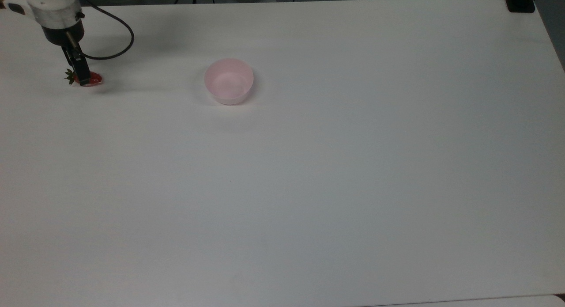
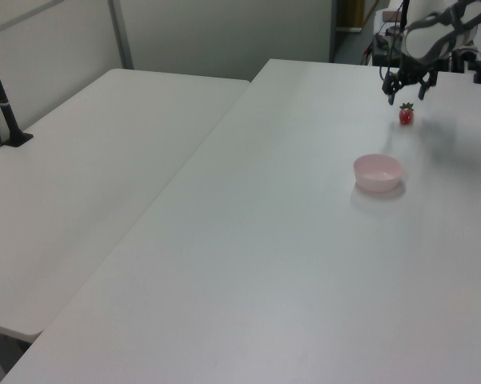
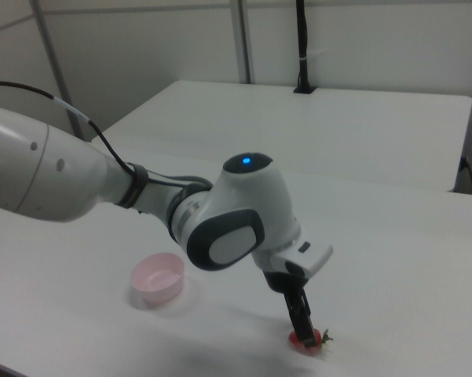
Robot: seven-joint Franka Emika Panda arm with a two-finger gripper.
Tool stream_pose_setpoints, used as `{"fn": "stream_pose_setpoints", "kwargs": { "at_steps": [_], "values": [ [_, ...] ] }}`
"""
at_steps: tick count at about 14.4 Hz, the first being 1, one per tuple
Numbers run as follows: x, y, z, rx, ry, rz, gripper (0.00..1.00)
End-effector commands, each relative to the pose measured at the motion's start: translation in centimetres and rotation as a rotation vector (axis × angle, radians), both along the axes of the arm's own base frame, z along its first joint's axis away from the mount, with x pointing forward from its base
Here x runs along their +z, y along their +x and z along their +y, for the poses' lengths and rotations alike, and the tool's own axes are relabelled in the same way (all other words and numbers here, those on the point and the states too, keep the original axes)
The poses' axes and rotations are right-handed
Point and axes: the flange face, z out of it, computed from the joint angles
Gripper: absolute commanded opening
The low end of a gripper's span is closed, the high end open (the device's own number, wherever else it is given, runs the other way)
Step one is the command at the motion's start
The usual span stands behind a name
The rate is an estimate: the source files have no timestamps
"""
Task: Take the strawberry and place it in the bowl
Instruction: 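Close the gripper on the red strawberry, then lift the strawberry and carry it over the pink bowl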
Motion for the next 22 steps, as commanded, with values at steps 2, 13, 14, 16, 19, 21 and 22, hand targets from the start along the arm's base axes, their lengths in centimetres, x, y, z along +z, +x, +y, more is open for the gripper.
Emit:
{"fn": "stream_pose_setpoints", "kwargs": {
  "at_steps": [2, 13, 14, 16, 19, 21, 22],
  "values": [
    [-3.5, -0.4, -0.5, 0.010, -0.017, 0.020, 0.93],
    [-3.8, -0.8, -1.4, 0.050, 0.026, -0.027, 0.00],
    [-3.3, -0.8, -1.5, 0.047, 0.027, -0.033, 0.00],
    [-0.7, -0.8, -1.5, 0.045, 0.055, -0.049, 0.00],
    [6.1, 0.5, -0.7, 0.061, 0.090, -0.105, 0.01],
    [8.5, 2.0, 1.0, 0.092, 0.105, -0.116, 0.02],
    [9.1, 3.0, 2.9, 0.117, 0.111, -0.120, 0.03]
  ]
}}
